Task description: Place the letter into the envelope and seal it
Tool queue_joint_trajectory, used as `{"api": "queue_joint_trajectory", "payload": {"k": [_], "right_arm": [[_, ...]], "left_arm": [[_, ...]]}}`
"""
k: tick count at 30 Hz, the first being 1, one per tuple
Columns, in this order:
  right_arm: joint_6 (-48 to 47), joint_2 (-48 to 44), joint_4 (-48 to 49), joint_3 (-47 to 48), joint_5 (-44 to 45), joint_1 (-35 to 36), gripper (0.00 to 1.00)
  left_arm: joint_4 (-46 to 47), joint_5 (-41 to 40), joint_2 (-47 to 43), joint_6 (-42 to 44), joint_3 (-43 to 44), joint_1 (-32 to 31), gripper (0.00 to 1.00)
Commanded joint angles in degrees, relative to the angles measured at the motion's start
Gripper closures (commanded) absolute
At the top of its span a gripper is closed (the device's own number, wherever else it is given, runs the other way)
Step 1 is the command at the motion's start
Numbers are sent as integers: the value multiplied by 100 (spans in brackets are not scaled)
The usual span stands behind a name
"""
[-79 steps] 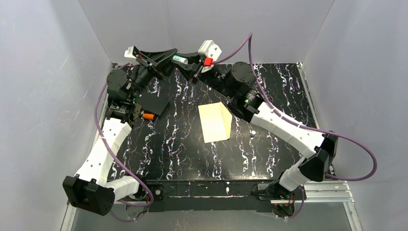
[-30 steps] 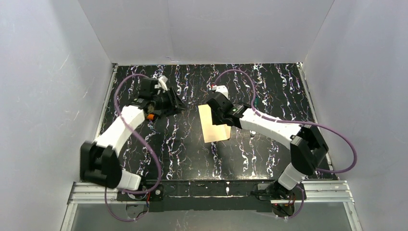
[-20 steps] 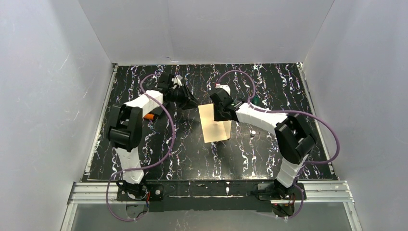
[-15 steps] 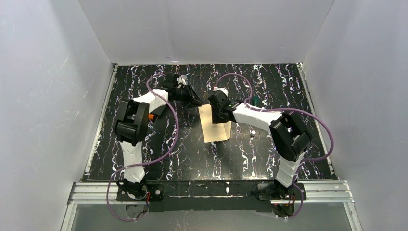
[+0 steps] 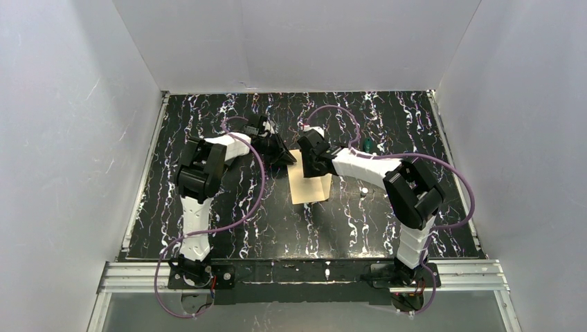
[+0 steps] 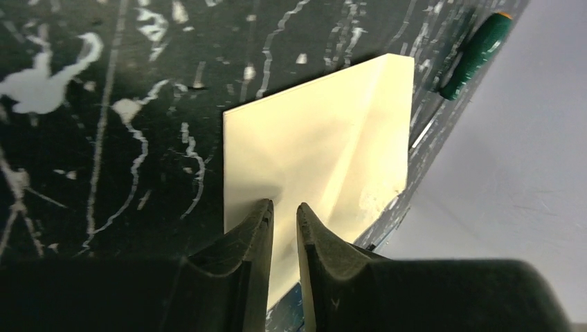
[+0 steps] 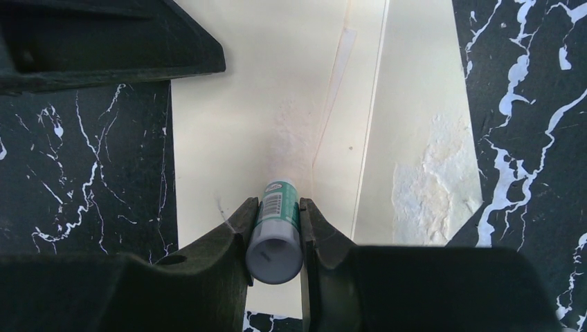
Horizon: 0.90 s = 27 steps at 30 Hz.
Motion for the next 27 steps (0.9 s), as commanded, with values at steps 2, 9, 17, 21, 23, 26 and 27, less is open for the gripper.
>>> {"api": "queue_joint_trajectory", "payload": {"k": [2, 9, 17, 21, 23, 26, 27], "right_arm": [[-379, 120, 374, -74, 194, 90, 99], [-578, 179, 1119, -616, 554, 248, 99], [-817, 387, 2069, -763, 1075, 269, 99], [-986, 412, 2474, -795, 1285, 280, 99], [-1093, 416, 2628, -810, 1409, 282, 99], [-1264, 454, 2692, -816, 1518, 282, 99], [-1300, 457, 2651, -820, 1509, 282, 99]], "left_arm": [[-608, -445, 68, 174, -24, -45, 83], [-676, -450, 123, 207, -246, -41, 87], [-992, -421, 281, 369, -128, -44, 89], [-1061, -433, 306, 330, -114, -42, 91], [-1063, -429, 315, 298, -109, -44, 92], [-1050, -436, 346, 184, -95, -42, 93], [-1037, -450, 345, 122, -91, -41, 93]]}}
